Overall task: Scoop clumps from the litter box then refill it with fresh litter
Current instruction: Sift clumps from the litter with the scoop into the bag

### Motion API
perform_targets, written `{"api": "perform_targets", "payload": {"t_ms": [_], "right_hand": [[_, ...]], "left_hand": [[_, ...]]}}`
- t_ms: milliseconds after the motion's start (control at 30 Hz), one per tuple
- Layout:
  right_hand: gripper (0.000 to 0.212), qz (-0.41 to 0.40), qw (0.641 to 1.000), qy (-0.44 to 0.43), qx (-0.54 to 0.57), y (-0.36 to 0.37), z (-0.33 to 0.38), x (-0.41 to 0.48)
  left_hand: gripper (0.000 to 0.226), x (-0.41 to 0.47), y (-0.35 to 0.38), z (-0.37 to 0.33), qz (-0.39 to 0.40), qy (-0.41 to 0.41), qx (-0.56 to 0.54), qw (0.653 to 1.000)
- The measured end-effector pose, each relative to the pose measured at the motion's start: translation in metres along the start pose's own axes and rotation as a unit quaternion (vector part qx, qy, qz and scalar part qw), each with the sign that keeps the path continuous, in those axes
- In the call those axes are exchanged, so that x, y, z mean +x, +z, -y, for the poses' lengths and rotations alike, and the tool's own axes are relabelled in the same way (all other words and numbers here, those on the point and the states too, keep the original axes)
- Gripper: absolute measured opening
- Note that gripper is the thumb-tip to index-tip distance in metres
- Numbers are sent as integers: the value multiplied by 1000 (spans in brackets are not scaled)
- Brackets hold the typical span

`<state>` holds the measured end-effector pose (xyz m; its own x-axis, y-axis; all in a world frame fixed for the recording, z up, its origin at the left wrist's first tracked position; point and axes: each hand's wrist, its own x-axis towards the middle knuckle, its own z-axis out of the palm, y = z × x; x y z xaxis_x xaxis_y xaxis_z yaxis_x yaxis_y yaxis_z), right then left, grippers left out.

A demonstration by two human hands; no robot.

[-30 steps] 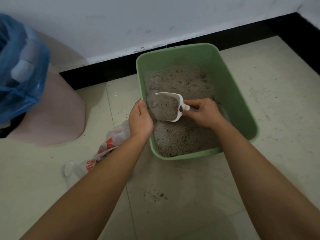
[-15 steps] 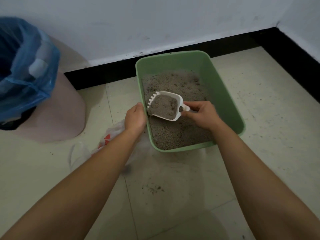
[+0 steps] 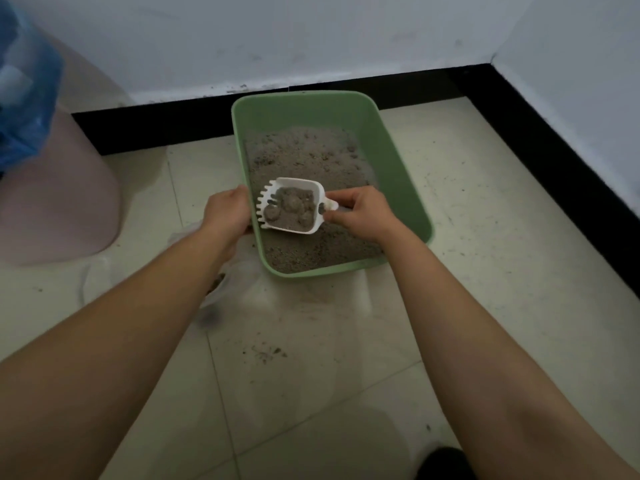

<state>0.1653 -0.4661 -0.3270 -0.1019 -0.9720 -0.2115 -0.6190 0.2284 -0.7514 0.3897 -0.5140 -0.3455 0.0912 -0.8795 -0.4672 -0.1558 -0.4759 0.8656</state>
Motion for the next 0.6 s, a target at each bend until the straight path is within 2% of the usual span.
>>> {"api": "perform_targets", "payload": {"t_ms": [133,233,400,467,500,567,600], "right_hand": [[37,0,1000,0,16,3,-2,-4],[37,-10,997,3,73,-1,-1,-4],[37,-7,998,9,69,3,3,-7],[36,-6,998,5,68,3,3,-8],[36,-8,998,5,65,4,2,-8],[36,-21,997,5,68,1,1,-6],[36,-21,998,4,59,-1,1,-6]], "left_hand": [[33,-9,-3,-7,6,-11,-6,1000],[34,-17,-7,-11,16,-15,-4,1000],[32,-20,-8,-13,22,-16,12,1000],[38,-20,-11,-16,15,16,76,997],[43,-18,-17,-19,5,53,142,988],[48,-13,-29,-24,-12,124,264,956],[47,-7,-36,-26,-21,154,284,946]]}}
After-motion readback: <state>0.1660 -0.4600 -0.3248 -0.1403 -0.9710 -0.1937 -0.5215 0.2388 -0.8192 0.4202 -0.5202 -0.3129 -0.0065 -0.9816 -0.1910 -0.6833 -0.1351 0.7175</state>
